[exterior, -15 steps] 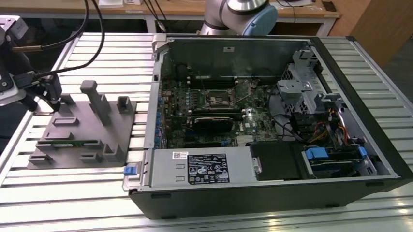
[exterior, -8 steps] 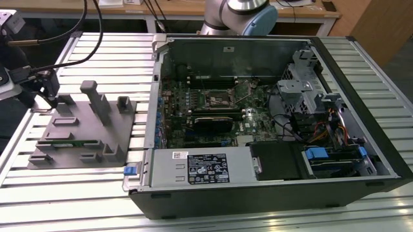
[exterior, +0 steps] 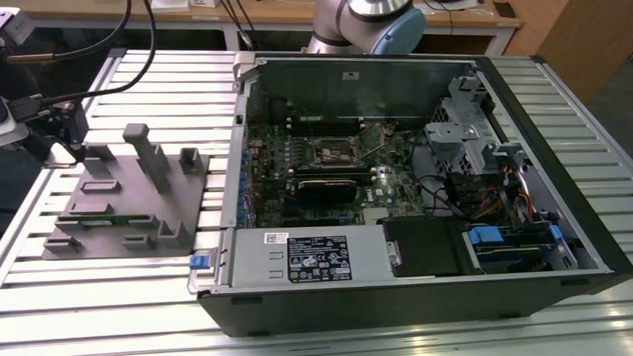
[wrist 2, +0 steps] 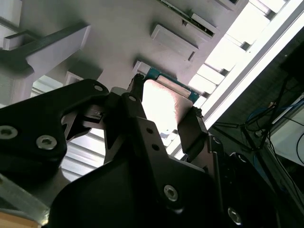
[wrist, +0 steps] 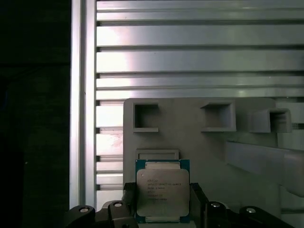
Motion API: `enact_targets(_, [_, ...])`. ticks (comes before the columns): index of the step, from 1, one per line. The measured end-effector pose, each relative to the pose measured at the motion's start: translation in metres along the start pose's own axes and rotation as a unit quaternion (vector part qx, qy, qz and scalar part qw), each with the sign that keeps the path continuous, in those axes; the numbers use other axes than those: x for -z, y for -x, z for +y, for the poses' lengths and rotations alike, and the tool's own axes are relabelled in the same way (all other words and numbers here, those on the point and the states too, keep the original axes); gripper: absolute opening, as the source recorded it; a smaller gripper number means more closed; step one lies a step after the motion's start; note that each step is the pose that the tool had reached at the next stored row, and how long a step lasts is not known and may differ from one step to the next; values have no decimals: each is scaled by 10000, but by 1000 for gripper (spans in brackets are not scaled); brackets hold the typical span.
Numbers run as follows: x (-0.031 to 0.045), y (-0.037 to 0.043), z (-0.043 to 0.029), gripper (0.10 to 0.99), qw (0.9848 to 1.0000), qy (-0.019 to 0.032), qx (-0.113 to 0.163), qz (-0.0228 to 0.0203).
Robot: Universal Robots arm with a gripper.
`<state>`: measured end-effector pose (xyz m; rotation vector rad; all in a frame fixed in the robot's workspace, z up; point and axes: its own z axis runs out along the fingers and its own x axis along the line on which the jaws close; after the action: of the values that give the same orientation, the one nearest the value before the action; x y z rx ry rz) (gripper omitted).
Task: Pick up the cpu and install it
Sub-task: 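Pick up the cpu and move it towards the insertion slot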
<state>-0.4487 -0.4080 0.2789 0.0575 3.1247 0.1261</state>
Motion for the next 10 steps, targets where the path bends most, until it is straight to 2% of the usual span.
enact_targets(10, [76,1,11,541,10000,3,0,0])
